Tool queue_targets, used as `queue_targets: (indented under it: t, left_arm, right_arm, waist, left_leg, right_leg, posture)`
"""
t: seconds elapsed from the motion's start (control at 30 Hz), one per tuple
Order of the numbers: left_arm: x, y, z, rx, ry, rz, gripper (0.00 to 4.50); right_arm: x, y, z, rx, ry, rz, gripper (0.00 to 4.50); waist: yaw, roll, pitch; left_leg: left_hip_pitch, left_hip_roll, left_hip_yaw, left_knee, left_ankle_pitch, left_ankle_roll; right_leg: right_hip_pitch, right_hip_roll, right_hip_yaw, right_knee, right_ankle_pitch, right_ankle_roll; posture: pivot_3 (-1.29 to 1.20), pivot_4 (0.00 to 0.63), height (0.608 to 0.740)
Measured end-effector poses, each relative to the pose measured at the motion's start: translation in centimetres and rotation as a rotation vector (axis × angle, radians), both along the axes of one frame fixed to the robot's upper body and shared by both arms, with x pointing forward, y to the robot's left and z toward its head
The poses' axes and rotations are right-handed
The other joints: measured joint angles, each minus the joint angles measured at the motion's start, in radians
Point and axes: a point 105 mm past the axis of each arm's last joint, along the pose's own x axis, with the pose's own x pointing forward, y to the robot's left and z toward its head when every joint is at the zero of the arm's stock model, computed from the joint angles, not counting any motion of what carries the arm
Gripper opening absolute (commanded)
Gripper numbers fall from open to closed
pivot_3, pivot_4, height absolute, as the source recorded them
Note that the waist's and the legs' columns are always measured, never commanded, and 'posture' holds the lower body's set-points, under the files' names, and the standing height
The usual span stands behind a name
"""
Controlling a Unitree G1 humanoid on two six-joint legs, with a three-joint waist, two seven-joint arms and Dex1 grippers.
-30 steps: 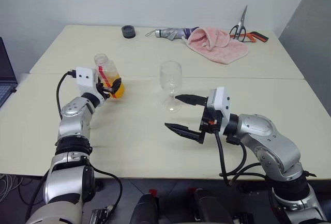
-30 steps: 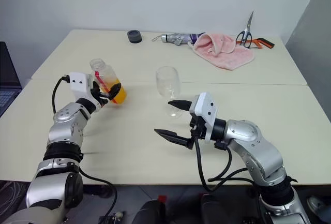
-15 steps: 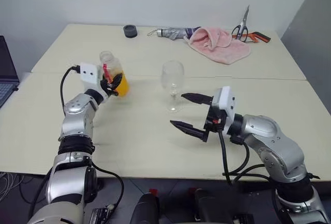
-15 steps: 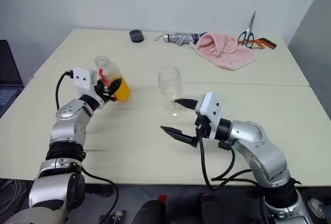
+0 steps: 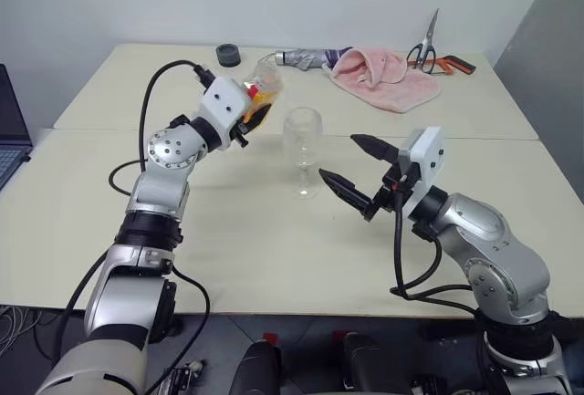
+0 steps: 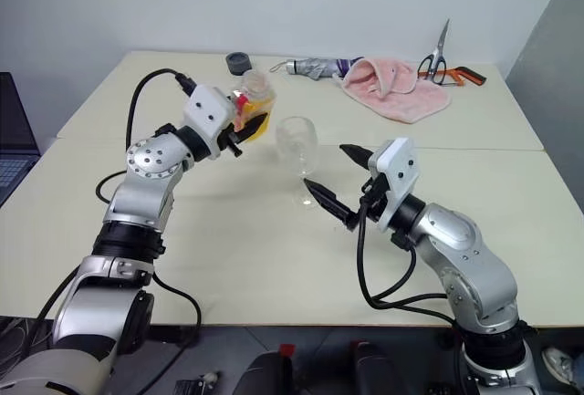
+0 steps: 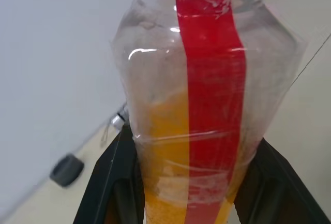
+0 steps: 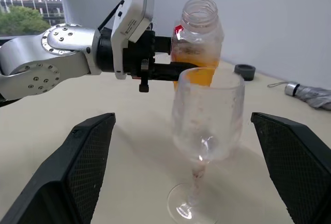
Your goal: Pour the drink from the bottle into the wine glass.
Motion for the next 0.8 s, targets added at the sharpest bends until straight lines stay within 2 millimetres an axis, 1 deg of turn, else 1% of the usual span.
queue_targets:
  t: [0.2, 0.37, 0.6, 0.8]
  left_arm:
    - [0.4, -0.1, -0.5, 0.132, -0.068, -0.01, 1.71]
    - [0.3, -0.1, 0.8, 0.212, -0.173, -0.019, 1.71]
    - [0.2, -0.2, 0.8, 0.345, -0.262, -0.033, 1.71]
    - [0.4, -0.3, 2.1, 0.421, -0.364, -0.021, 1.71]
  right_arm:
    - [0.1, 0.1, 0.1, 0.003, -0.012, -0.012, 4.5]
    - [0.2, 0.0, 0.1, 0.0, -0.024, -0.027, 4.5]
    - [0.2, 0.0, 0.2, 0.003, -0.028, -0.028, 4.5]
    - [0.2, -0.1, 0.3, 0.007, -0.038, -0.029, 4.5]
  waist:
    - [0.0, 0.0, 0.0]
    - [0.0, 0.0, 0.0]
    - [0.0, 0.0, 0.0]
    - [0.001, 0.0, 0.0]
  left_leg:
    - [-0.001, 0.0, 0.0, 0.0, 0.0, 0.0]
    - [-0.001, 0.0, 0.0, 0.0, 0.0, 0.0]
    - [-0.001, 0.0, 0.0, 0.0, 0.0, 0.0]
    - [-0.001, -0.001, 0.0, 0.0, 0.0, 0.0]
  right_leg:
    - [0.0, 0.0, 0.0, 0.0, 0.0, 0.0]
    - [0.0, 0.0, 0.0, 0.0, 0.0, 0.0]
    - [0.0, 0.0, -0.001, 0.0, 0.0, 0.0]
    - [0.0, 0.0, -0.001, 0.0, 0.0, 0.0]
  posture:
    - [0.0, 0.15, 0.74]
    - [0.0, 0.15, 0.74]
    - [0.0, 0.15, 0.74]
    - [0.0, 0.15, 0.74]
